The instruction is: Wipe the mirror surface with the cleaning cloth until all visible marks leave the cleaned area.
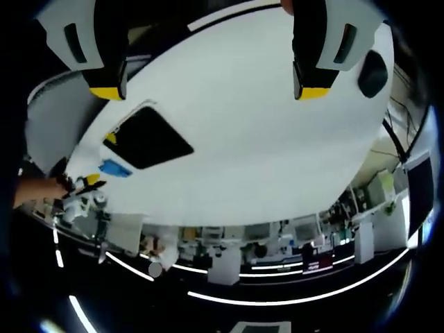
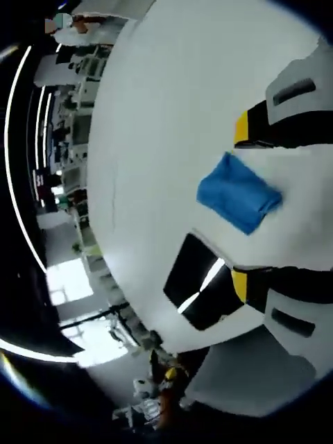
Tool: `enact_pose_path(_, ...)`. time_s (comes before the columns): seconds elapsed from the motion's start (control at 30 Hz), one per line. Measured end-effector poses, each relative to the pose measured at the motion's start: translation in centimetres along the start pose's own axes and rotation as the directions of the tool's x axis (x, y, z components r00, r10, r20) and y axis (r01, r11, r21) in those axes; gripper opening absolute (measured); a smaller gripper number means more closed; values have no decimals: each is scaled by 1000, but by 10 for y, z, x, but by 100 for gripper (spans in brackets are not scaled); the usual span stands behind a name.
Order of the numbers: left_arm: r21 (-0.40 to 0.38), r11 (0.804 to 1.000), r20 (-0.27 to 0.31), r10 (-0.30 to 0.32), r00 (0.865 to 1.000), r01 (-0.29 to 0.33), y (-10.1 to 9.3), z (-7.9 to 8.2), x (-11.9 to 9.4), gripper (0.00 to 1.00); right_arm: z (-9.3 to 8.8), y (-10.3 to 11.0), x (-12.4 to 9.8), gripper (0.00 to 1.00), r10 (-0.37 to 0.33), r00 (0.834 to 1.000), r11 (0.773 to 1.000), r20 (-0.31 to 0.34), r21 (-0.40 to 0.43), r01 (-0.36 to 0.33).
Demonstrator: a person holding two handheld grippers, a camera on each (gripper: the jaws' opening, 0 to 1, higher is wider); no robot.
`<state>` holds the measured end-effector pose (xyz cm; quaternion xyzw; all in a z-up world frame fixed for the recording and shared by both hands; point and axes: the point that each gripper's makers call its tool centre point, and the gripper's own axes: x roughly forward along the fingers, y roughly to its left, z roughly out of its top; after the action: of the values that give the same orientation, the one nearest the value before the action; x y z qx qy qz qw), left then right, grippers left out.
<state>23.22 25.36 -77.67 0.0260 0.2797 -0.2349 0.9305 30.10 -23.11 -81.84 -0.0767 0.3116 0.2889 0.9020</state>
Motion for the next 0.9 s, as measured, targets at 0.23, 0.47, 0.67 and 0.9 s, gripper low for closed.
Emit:
enact_pose_path(0.23, -10, 1000, 40, 8, 999, -8, 6, 10, -2, 100, -22, -6, -52, 98, -19, 997, 999, 74, 31, 16)
enact_pose_path(0.47, 4, 1000, 53, 0, 999, 0, 1, 17, 5, 100, -31, -31, -82, 100, -40, 998, 996, 55, 79, 36)
enact_pose_path(0.67, 5, 1000, 37, -5, 999, 5, -2, 17, 8, 100, -21, -25, -75, 99, -23, 994, 997, 104, 74, 15)
enact_pose_path(0.9, 2, 1000, 45, -9, 999, 9, -7, 23, 10, 100, -24, -15, -66, 89, -7, 997, 993, 72, 117, -1)
